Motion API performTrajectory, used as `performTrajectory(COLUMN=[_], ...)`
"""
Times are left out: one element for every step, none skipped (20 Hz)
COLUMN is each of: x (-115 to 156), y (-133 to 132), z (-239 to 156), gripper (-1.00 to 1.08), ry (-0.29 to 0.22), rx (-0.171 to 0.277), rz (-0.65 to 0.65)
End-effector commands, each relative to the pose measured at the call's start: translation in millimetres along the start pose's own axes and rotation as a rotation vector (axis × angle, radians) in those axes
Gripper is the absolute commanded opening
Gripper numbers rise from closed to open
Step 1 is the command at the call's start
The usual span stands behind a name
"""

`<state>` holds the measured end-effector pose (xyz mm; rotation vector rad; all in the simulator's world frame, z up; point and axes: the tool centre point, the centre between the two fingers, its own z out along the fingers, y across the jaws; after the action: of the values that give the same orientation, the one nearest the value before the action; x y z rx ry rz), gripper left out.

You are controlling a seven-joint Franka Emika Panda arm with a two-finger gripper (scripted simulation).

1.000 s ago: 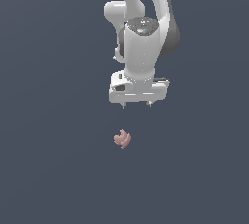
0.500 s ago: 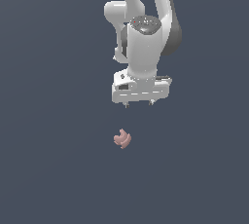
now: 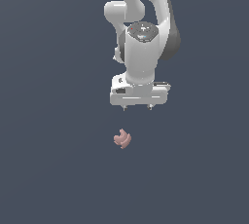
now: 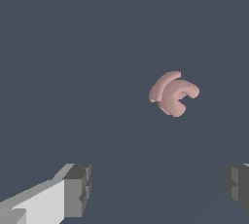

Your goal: Pick up the object and move it to a goal position.

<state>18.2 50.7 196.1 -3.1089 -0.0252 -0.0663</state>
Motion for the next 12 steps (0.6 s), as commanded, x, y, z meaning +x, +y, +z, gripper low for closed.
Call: performTrajectory(x=[4.6, 6.8, 9.1, 11.6, 14.2, 17.0, 19.8, 22.7, 25.7, 28.7, 31.5, 34.3], y=[3.7, 5.4, 7.2, 9.3, 11.4, 13.7, 16.2, 18.9, 21.7, 24.5, 27.3, 30.2], z=[6.0, 8.8, 11.9, 15.2, 18.8, 22.7, 26.8, 31.2, 35.9, 40.6, 45.4, 50.3], gripper=[1.00, 1.00, 1.00, 1.00, 1.00, 1.00, 1.00, 1.00, 1.00, 1.00, 1.00, 1.00], ry=[-0.003, -0.004, -0.006, -0.007, -0.009, -0.011, -0.012, -0.014, -0.016, -0.017, -0.019, -0.020], rx=[0.000, 0.000, -0.001, -0.001, -0.002, -0.003, -0.004, -0.005, -0.006, -0.008, -0.010, -0.012], rz=[0.043, 0.063, 0.085, 0.109, 0.134, 0.161, 0.189, 0.219, 0.251, 0.282, 0.313, 0.344])
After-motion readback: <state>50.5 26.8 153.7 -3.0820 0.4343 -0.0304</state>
